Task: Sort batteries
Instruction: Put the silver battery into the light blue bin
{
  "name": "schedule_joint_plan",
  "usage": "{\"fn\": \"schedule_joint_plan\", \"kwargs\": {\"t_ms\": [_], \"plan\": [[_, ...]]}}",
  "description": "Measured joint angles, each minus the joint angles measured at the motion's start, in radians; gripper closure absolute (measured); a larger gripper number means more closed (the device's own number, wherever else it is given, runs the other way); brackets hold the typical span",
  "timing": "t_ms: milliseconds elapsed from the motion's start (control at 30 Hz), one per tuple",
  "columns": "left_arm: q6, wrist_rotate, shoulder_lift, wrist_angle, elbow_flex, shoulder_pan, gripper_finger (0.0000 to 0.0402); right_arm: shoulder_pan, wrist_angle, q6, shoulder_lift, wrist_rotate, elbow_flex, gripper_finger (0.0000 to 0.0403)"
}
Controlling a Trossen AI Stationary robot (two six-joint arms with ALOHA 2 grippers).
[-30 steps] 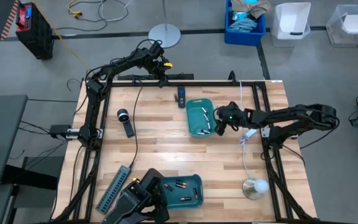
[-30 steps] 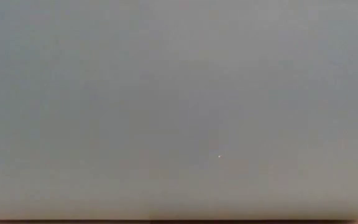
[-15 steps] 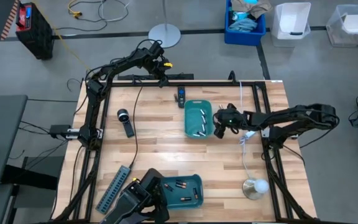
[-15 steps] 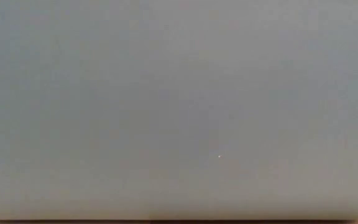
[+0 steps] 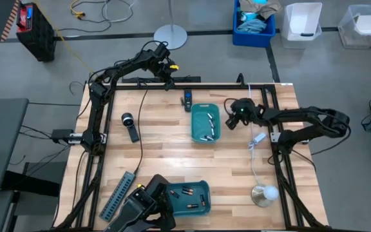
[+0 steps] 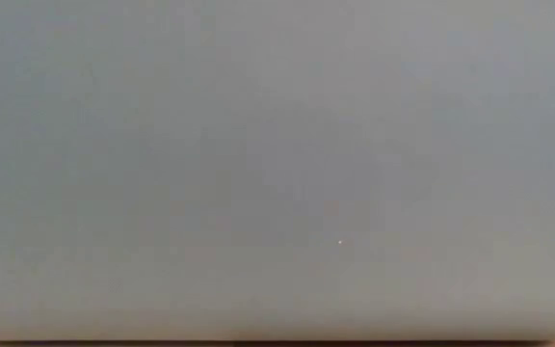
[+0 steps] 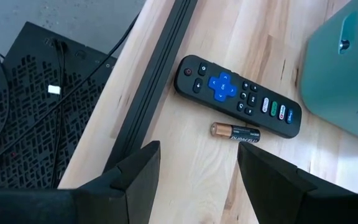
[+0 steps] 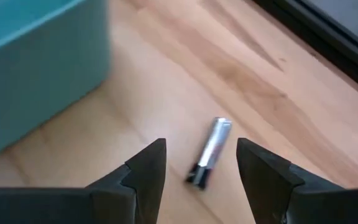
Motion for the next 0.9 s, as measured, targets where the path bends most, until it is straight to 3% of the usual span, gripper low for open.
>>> {"fn": "schedule_joint_plan", "kwargs": {"t_ms": [500, 900], "plan": [[0.003, 0.0, 0.0, 0.011, 0.0, 0.0, 0.0192, -0.038, -0.032, 0.061, 0.006, -0.025, 0.0, 0.0191], [0.001, 0.0, 0.0, 0.008, 0.0, 0.0, 0.0192, -0.037, 0.128, 0.106, 0.194, 0.039, 0.002, 0.0196]]}}
